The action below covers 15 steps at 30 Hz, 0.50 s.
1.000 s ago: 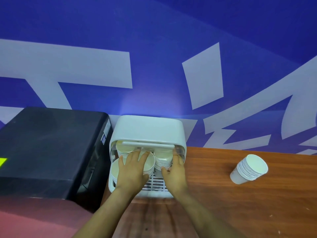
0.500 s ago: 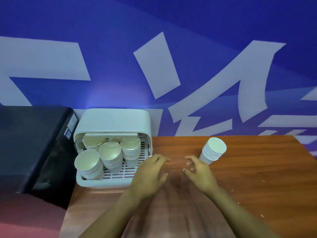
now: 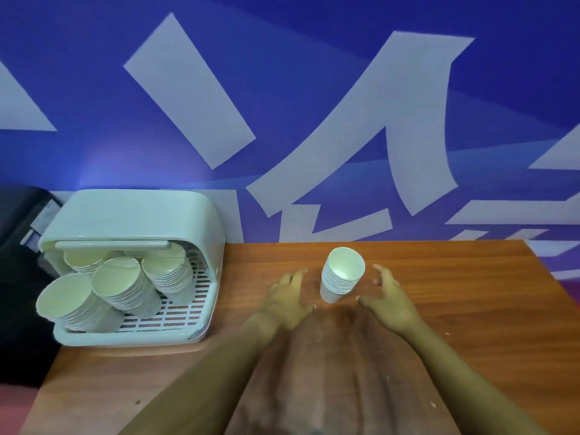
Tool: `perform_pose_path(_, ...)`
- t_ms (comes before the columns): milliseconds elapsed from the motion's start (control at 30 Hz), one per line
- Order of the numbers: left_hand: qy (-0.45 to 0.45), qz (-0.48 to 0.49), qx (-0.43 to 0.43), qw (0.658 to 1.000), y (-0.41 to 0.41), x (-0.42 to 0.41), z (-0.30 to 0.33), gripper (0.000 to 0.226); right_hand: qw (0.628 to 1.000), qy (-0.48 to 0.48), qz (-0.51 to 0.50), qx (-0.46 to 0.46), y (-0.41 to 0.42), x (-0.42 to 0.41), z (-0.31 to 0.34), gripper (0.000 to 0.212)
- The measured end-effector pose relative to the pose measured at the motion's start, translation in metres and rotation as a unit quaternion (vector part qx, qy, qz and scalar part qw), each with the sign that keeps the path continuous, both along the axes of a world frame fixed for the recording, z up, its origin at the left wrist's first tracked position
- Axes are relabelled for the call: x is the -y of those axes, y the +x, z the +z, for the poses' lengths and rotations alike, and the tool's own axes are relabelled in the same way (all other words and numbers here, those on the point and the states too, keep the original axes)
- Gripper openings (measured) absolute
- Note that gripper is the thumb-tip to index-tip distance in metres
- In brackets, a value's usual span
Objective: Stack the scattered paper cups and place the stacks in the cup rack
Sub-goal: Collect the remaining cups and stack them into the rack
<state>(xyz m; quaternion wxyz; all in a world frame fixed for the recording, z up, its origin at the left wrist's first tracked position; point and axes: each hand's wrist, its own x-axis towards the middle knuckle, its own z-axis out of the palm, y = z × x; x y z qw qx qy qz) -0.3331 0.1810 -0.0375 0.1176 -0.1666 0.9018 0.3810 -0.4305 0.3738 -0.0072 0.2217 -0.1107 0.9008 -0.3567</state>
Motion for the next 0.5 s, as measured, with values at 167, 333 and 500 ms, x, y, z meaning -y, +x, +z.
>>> perform_pose_path(167,0.046,0.009,0.005,0.999,-0.033,-0.009,-0.008,0.086,0.998,-0.018,0.032,0.052,-0.021,0.003,-0.025,0.088)
perform_pose_path(333,0.156,0.029,-0.026,0.987,-0.042,-0.020,-0.020,0.083,0.988,-0.105,0.034,0.104,-0.021,0.011,-0.041,0.074)
perform_pose_path(500,0.174,0.082,-0.067,0.979,-0.025,-0.025,-0.019,0.065,0.984,-0.129,-0.002,0.121,-0.001,0.026,-0.037,0.062)
